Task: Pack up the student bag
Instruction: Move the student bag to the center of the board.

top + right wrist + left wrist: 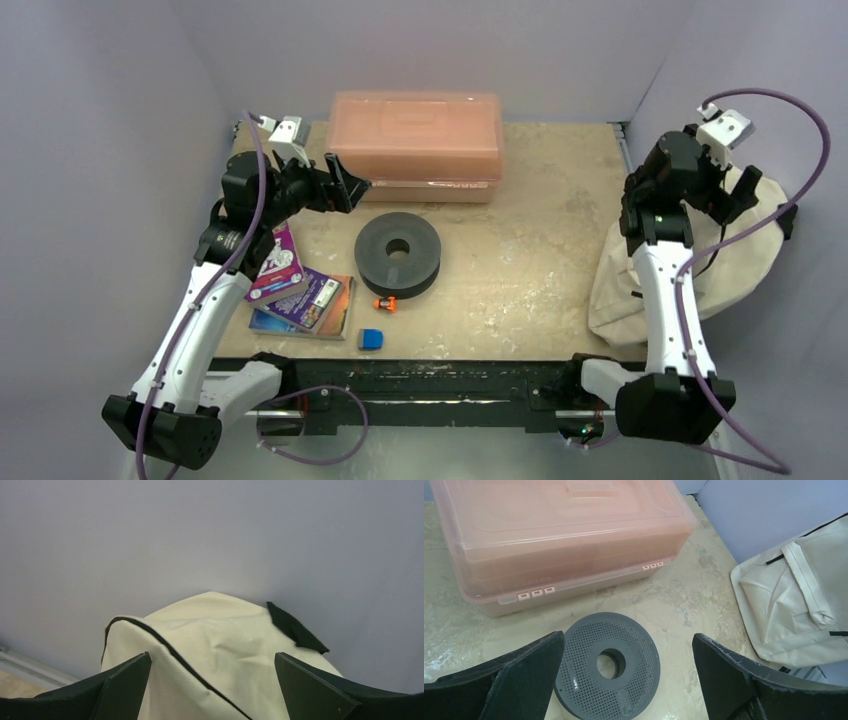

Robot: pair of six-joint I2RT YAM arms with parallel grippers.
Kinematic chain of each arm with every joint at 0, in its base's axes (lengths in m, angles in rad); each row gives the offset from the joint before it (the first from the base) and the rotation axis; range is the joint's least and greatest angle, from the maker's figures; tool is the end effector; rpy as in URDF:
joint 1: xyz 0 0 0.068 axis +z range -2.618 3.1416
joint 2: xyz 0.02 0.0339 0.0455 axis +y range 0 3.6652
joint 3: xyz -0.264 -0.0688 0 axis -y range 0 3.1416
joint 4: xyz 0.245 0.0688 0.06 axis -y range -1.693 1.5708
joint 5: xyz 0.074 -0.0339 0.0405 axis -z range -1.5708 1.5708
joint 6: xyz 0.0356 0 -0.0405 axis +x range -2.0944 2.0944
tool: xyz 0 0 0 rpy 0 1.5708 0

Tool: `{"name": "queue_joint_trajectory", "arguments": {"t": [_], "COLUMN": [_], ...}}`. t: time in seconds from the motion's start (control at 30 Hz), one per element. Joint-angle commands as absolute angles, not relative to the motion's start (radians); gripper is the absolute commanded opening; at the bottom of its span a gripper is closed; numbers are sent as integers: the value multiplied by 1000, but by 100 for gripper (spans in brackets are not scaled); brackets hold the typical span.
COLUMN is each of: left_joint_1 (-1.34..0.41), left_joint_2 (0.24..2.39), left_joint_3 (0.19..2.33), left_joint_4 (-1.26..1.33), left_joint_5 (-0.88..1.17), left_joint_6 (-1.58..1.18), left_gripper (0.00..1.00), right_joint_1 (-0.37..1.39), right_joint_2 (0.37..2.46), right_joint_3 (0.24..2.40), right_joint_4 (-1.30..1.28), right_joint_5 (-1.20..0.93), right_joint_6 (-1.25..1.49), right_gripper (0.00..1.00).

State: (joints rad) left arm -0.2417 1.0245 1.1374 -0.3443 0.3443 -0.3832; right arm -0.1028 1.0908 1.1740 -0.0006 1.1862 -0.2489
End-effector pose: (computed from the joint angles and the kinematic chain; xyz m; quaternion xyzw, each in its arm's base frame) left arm 0.2148 -0.0653 0.4016 0.0515 0.7780 -0.3158 0.5407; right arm 0.2197 -0.0558 0.4350 0.3691 0.5901 -0.4795 0.5344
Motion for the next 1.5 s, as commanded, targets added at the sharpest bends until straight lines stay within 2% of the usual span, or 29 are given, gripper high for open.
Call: {"name": "queue_joint_trajectory", "arguments": {"t": [0.0, 0.03, 0.07, 0.13, 0.17, 0.27, 0.43, 0.5, 0.57, 0.63, 0.83, 1.13, 1.27, 1.47], "left_joint_1": [-269, -271, -273, -273, -273, -273, -273, -273, -273, -273, -273, -287, -379, -637], "left_joint_2": [998, 995, 993, 988, 987, 979, 972, 970, 971, 973, 1006, 1102, 1142, 1149], "left_joint_3": [1181, 1182, 1182, 1181, 1181, 1183, 1190, 1192, 1200, 1203, 1205, 1203, 1185, 1111], "left_joint_4": [-315, -319, -318, -321, -322, -326, -345, -350, -360, -364, -356, -280, -205, -91], "left_joint_5": [343, 340, 340, 340, 340, 341, 341, 342, 347, 354, 413, 589, 652, 517], "left_joint_6": [-369, -368, -367, -368, -368, -368, -364, -363, -362, -365, -400, -498, -555, -543], "left_gripper": [100, 100, 100, 100, 100, 100, 100, 100, 100, 100, 100, 100, 100, 100], "right_joint_1": [-142, -144, -144, -144, -143, -137, 6, 77, 93, 96, 97, 97, 97, 97], "right_joint_2": [1175, 1178, 1178, 1175, 1175, 1193, 1221, 1220, 1212, 1196, 1136, 1113, 1077, 1075], "right_joint_3": [1208, 1211, 1208, 1200, 1198, 1227, 1316, 1371, 1418, 1440, 1454, 1507, 1423, 1399], "right_joint_4": [-104, -114, -117, -118, -125, -173, -323, -414, -469, -487, -448, -564, -516, -481], "right_joint_5": [1157, 1149, 1139, 1135, 1133, 1128, 984, 819, 605, 482, 480, 361, 104, -278], "right_joint_6": [-123, -115, -112, -96, -85, -55, 56, 148, 229, 296, 427, 616, 635, 654], "right_gripper": [97, 91, 72, 26, 15, 0, 0, 0, 0, 0, 0, 0, 0, 0]}}
